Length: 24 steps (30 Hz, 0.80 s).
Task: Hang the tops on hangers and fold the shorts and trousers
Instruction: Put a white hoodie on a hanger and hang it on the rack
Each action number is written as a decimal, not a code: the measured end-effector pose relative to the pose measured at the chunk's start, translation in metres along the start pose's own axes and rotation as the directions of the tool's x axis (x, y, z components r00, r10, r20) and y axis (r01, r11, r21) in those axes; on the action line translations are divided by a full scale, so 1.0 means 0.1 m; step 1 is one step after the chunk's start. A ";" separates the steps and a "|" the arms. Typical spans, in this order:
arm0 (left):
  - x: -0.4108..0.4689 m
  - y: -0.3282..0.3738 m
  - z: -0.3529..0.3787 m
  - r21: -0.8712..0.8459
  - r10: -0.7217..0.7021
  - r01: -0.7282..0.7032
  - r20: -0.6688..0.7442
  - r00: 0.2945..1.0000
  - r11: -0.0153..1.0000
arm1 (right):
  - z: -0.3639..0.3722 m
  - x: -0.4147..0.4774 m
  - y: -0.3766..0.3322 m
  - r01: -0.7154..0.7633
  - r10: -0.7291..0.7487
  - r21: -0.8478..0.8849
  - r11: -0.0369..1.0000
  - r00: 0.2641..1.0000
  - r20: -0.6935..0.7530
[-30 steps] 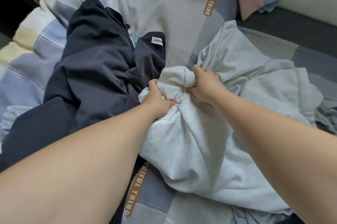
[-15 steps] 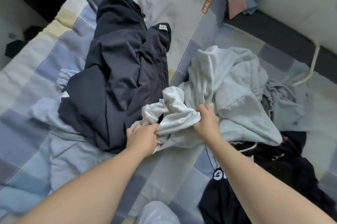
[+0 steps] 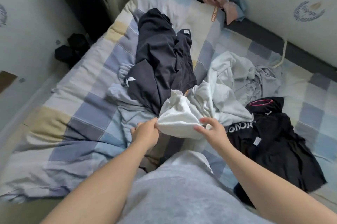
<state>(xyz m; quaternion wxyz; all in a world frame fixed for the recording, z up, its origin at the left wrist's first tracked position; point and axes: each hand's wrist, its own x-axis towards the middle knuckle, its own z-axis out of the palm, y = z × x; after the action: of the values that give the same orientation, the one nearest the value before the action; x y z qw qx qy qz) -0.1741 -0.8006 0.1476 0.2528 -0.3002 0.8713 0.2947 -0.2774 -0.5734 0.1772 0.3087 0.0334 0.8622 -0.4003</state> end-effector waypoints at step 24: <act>-0.42 -0.18 0.80 -0.097 -0.232 0.322 0.507 0.830 0.942 | 0.23 -0.87 1.63 -0.584 0.633 0.547 0.600 0.764 0.121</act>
<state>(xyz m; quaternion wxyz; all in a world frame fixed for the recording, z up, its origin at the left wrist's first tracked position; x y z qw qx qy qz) -0.1119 -0.7435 0.1108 0.4770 -0.3608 0.6959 0.3976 -0.1457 -0.4627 0.1052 0.3656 0.4300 0.6561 -0.5010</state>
